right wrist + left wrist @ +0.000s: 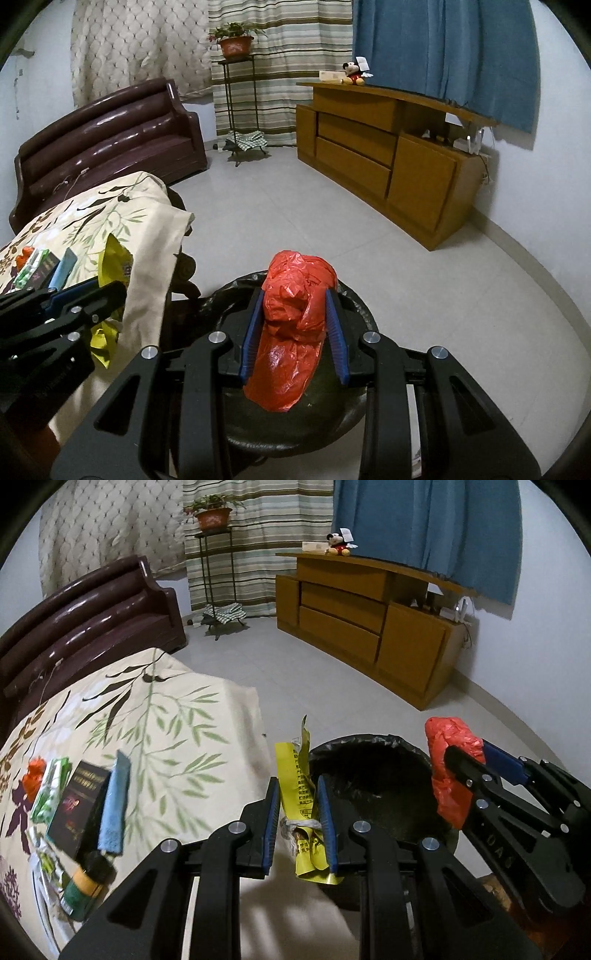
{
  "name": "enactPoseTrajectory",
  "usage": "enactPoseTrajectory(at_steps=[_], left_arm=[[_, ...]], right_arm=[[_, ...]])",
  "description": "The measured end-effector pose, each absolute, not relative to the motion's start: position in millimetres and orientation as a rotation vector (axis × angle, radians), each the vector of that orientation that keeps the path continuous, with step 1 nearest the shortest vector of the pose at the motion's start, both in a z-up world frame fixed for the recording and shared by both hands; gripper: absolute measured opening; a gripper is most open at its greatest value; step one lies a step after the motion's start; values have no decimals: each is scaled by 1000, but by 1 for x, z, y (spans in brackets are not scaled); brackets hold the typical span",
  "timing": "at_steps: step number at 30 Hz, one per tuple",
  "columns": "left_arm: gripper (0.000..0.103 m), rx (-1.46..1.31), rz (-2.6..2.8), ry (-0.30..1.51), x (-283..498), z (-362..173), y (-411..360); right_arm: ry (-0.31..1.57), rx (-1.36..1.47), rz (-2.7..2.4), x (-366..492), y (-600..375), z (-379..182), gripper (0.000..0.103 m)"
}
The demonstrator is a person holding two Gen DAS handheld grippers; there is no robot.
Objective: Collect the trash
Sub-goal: 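Carry the yellow strip and red bag over the black bin and open both tools, then move both open tools back over the trash on the bedspread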
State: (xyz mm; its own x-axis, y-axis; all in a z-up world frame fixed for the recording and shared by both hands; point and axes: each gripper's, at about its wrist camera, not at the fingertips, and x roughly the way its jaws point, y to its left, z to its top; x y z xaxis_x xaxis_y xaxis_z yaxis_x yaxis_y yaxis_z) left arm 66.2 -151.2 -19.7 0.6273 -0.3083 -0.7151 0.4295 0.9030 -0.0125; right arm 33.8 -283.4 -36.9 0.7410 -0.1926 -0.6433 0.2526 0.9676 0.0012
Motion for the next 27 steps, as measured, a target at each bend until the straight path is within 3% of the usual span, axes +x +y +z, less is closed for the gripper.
enactPoseTrajectory(at_steps=[9,14,27], left_arm=[[24,215,-427,805,71,-30,-172],[41,214,-417,796,68,-27,-171],[49,180,-404,795,63,-12,-151]], right_arm=[[708,106,-242,39,-294,-47,35],[697,120,-254,39,-298,-46,41],[688,133,-250,26,-286,-38,47]])
